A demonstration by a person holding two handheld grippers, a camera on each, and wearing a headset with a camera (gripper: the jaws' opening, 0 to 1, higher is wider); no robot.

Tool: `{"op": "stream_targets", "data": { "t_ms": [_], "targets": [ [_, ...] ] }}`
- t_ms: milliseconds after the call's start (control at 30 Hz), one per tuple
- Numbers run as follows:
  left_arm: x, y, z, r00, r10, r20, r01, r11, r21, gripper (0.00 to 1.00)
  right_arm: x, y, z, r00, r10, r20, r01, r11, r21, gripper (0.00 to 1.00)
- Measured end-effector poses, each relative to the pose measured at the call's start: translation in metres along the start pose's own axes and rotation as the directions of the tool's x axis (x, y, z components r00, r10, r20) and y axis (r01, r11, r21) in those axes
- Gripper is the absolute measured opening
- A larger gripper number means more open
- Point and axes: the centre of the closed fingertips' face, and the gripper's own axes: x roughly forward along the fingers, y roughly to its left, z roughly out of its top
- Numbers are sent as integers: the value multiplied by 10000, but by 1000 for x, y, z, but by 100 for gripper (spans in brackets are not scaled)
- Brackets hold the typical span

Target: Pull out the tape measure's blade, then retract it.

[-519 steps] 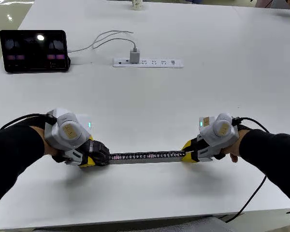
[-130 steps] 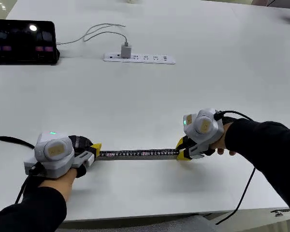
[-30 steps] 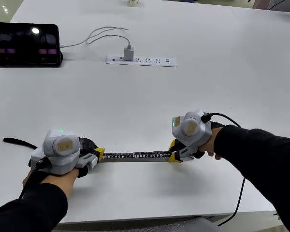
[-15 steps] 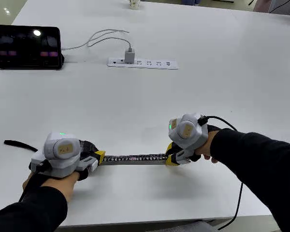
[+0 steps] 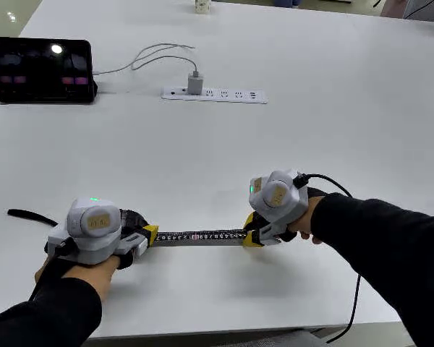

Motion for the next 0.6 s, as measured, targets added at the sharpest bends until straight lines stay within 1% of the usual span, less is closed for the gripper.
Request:
{"op": "stream_targets", "data": {
  "t_ms": [267,600],
  "targets": [
    [0,0,-1,10000,-1,-16,1,10000,-9,64,3,0,4,10000,30,16,-30,9999,-97,11],
    [0,0,-3,10000,-5,-58,5,10000,-13,63,5,2,10,9999,61,84,-61,10000,-19,11]
  ]
}}
